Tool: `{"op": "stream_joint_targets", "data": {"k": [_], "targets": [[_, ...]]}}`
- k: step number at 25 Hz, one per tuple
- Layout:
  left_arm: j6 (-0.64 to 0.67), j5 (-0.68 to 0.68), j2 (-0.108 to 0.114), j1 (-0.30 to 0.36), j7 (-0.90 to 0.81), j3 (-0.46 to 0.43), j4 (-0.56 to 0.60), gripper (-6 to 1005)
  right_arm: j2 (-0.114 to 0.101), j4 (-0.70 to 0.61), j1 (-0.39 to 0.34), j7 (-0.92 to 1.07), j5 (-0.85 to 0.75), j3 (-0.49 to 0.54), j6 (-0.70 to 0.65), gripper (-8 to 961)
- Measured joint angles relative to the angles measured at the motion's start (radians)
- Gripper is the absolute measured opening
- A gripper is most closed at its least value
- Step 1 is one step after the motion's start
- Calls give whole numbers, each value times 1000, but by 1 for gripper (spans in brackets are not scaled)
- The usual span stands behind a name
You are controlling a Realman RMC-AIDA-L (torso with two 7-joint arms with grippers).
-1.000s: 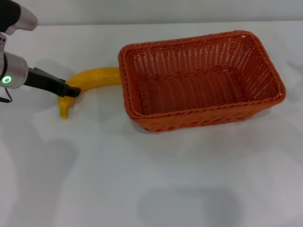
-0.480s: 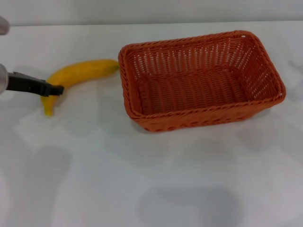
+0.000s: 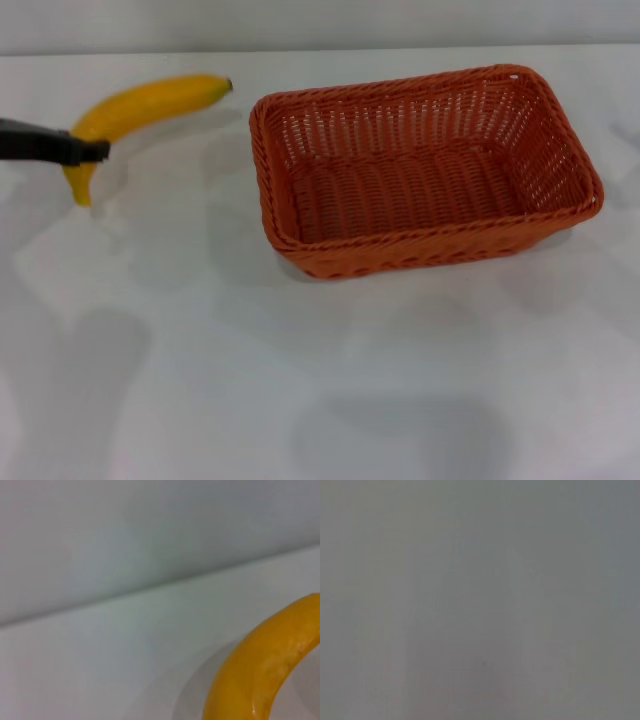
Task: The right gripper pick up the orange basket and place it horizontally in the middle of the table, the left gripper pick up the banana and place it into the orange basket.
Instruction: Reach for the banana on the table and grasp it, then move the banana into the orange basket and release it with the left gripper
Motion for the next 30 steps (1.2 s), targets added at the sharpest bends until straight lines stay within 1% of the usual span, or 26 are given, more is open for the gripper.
{"op": "stream_joint_targets", "data": {"k": [7, 9, 10, 14, 21, 25, 30], "targets": [[48, -178, 0, -9, 39, 1, -81, 486, 0, 0, 3, -5, 0, 0, 19, 857], [57, -199, 0, -12, 44, 1, -89, 486, 0, 0, 3, -7, 0, -1, 21, 857], [82, -254, 2, -21, 53, 2, -102, 486, 0, 0, 3, -7, 0, -1, 24, 857], [137, -325, 3, -42, 71, 2, -113, 486, 2, 2, 5, -8, 0, -1, 36, 857], [251, -350, 1, -96, 86, 2, -115, 487, 5, 1, 9, -9, 0, -3, 43, 857], [304, -366, -1, -116, 94, 2, -111, 487, 6, 8, 22, -17, 0, -3, 55, 857], [366, -368, -3, -135, 99, 2, -67, 487, 6, 13, 30, -26, 0, -5, 68, 857]]}}
